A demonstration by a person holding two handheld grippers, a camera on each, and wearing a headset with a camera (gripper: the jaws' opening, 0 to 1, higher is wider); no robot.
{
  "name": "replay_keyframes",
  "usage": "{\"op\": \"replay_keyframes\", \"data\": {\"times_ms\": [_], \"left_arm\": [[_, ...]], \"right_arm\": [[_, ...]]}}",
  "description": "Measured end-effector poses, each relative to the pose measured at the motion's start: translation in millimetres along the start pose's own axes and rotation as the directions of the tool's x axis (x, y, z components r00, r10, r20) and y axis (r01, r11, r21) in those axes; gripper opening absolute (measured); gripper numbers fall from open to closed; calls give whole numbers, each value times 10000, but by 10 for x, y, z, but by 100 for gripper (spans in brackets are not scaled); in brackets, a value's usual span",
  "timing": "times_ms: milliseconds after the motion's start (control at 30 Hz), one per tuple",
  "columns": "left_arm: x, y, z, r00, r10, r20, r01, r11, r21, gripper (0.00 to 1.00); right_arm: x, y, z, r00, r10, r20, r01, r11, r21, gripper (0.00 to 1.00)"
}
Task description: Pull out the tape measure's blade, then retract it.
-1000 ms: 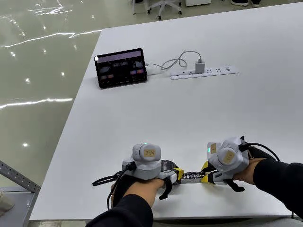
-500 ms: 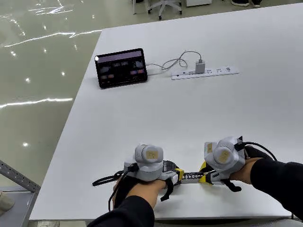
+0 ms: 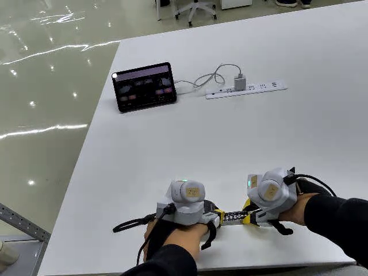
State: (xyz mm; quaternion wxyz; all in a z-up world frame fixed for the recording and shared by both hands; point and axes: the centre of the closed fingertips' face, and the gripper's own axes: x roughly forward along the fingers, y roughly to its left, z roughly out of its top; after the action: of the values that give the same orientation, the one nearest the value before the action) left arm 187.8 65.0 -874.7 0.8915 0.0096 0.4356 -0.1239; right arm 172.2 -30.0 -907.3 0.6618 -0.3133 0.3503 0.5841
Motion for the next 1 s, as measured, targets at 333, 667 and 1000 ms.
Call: {"op": "replay_keyframes", "data": {"times_ms": [333, 667, 1000], "left_arm": [[1, -34, 31, 9994, 113, 336, -148, 9943, 1059, 60], [-12, -7, 35, 9998, 73, 174, -89, 9960, 891, 57], [-5, -10, 37, 9999, -52, 117, 43, 9969, 788, 57]], "right_arm": [[-2, 1, 4, 10000, 33, 28, -33, 9999, 95, 11], [0, -2, 7, 10000, -23, 3, 23, 9999, 136, 11], [35, 2, 72, 9992, -43, 389, 34, 9997, 252, 11]]}}
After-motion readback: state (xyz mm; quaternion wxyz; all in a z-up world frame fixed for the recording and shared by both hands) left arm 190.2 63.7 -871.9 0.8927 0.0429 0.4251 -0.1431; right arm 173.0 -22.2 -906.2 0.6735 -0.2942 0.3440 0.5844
